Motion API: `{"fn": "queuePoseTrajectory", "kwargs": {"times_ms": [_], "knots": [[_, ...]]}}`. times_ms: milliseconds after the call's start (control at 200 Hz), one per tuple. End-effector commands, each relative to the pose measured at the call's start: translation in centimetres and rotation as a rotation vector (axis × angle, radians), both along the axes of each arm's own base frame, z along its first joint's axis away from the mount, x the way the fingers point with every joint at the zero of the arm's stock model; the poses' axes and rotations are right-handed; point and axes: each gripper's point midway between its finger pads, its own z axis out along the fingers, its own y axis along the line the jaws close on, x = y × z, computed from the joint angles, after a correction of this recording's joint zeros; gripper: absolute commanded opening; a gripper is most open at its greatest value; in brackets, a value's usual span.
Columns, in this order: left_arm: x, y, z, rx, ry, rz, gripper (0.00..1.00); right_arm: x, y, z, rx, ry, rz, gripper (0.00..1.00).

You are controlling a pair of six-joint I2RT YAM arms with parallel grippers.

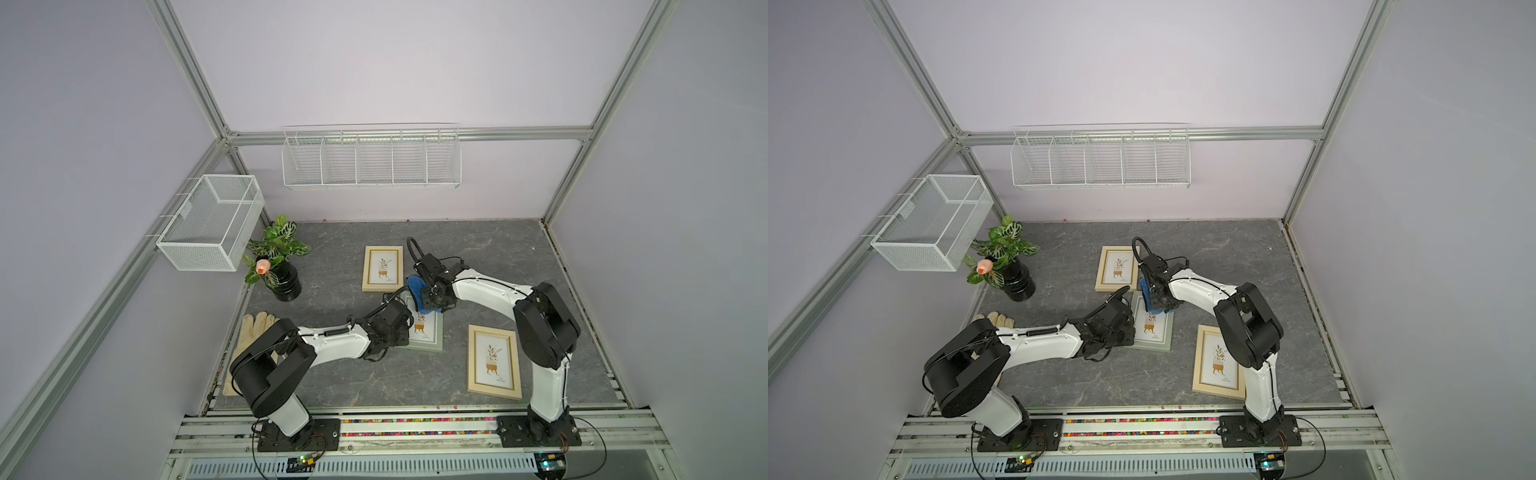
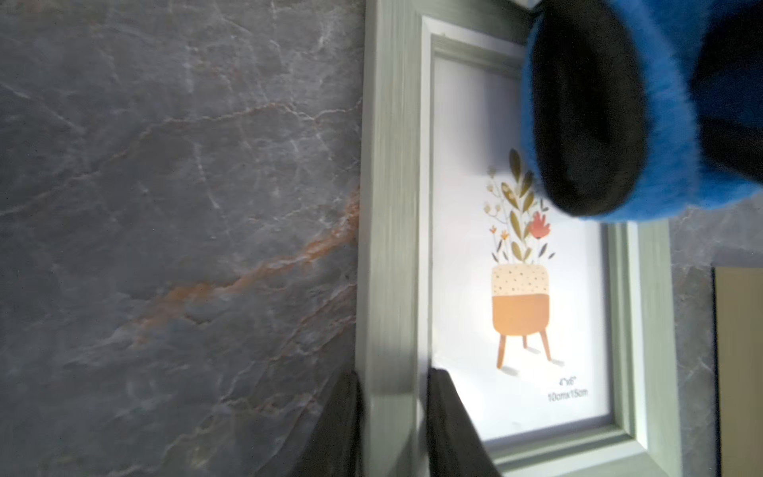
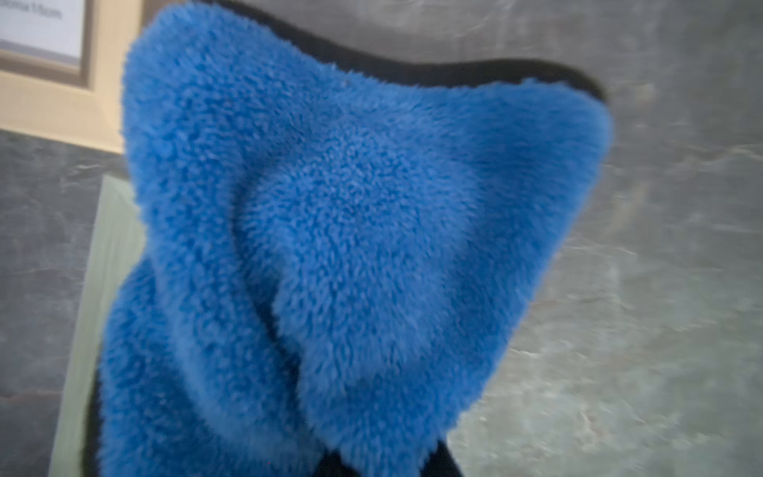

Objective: Wipe the picture frame with a cloth
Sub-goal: Wipe the dirt from the picture frame.

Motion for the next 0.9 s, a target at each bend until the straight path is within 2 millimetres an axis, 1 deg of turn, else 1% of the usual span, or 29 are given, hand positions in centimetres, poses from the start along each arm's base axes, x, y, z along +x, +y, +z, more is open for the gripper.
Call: {"fn": "queuePoseTrajectory", "kwargs": {"times_ms": [0,25,110,165,220,265,325,380,430,490,605,660,740,785,820,895], "knots": [[-1.8,4.3,-3.3,0.188,0.098,0.066,0.08,-1.2,-1.9,0.0,-0.098,-0.004,-0.005,0.07],[-1.8,4.3,-3.4,0.19,0.1,0.067,0.08,-1.4,-1.4,0.0,-0.083,-0.002,0.002,0.07],[-1.6,4.0,-3.3,0.186,0.099,0.069,0.08,-2.6,1.4,-0.3,0.006,0.027,0.047,0.07],[-1.6,4.0,-3.3,0.187,0.1,0.07,0.08,-3.2,2.4,-0.8,0.036,0.051,0.062,0.07],[-1.4,4.1,-3.2,0.189,0.099,0.08,0.08,-3.3,1.8,-1.4,0.01,0.061,0.047,0.07],[-1.4,4.1,-3.2,0.189,0.1,0.086,0.08,-3.2,0.2,-1.8,-0.032,0.061,0.016,0.07],[-1.4,4.3,-3.2,0.189,0.102,0.096,0.08,-3.2,-2.0,-2.1,-0.046,0.066,-0.026,0.07],[-1.4,4.3,-3.3,0.188,0.106,0.102,0.08,-3.5,-3.7,-1.9,-0.053,0.062,-0.042,0.07],[-1.3,4.5,-3.4,0.19,0.108,0.111,0.08,-4.0,-4.5,-1.5,-0.071,0.053,-0.03,0.07],[-1.1,4.5,-3.4,0.188,0.108,0.118,0.08,-5.1,-4.5,-1.0,-0.068,0.063,-0.007,0.07],[-0.9,4.4,-3.5,0.185,0.108,0.129,0.08,-8.8,-3.3,-1.8,-0.015,0.134,0.034,0.07],[-0.8,4.3,-3.5,0.18,0.107,0.13,0.08,-10.6,-3.2,-2.2,0.003,0.164,0.031,0.07],[-0.7,4.1,-3.4,0.169,0.107,0.129,0.08,-12.4,-3.0,-2.4,0.055,0.188,0.018,0.07],[-0.7,3.8,-3.3,0.155,0.107,0.123,0.08,-12.5,-2.8,-2.1,0.082,0.18,0.016,0.07],[-0.7,3.6,-3.3,0.141,0.106,0.118,0.08,-12.0,-2.7,-1.7,0.084,0.156,0.018,0.07],[-0.7,3.3,-3.2,0.123,0.105,0.111,0.08,-9.7,-2.8,-0.8,0.076,0.107,0.005,0.07]]}}
